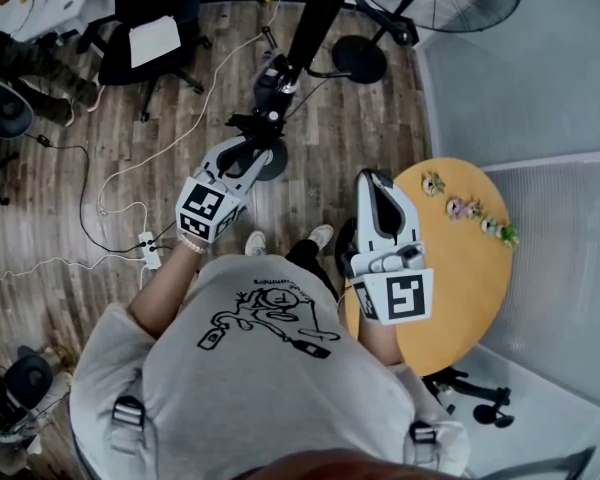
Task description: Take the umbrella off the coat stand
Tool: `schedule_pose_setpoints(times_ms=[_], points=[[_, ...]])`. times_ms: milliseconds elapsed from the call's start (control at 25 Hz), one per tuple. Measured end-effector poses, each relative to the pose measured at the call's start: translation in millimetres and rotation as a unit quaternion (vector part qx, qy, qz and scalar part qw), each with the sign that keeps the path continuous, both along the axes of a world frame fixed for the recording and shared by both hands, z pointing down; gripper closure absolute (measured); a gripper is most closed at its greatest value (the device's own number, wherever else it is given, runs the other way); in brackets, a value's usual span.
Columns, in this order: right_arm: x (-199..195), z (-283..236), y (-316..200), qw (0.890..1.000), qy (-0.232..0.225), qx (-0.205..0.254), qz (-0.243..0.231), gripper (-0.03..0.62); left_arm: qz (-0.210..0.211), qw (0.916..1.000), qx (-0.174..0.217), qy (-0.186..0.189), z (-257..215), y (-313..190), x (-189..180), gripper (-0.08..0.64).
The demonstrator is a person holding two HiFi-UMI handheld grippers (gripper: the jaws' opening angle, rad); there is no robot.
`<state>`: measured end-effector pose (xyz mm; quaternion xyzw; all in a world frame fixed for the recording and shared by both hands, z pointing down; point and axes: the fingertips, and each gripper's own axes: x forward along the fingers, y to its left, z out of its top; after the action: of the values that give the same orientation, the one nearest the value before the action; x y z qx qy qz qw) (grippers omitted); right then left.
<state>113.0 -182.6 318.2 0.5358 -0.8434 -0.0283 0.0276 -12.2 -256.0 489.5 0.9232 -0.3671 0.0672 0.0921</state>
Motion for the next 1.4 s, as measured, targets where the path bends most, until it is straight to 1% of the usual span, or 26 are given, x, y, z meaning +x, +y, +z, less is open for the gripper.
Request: schedule_pose_setpoints(times_ms=[240,840,1280,1400], points=[[1,0,1,1.0,0.002,-0.001,0.004,0.577,-0.001,0.9999,0.013,-0.002,24,-9,-3,0.428],[3,4,5,1.0,0.002,-0.007,0.011,0.577,-0.018,0.9992,0.008,-0.035,101,-35,-11,0.41],[1,3,4,1.0,0.005,-0.009,0.014,0.577,-0.008,0.9992,0.006,-0.038,138,-49,2,0.377],[3,1,4,1.0,0.006,-0.008,0.015,0.577,-0.006,0.9988,0.009,-0.048,148,-55,8,0.373]])
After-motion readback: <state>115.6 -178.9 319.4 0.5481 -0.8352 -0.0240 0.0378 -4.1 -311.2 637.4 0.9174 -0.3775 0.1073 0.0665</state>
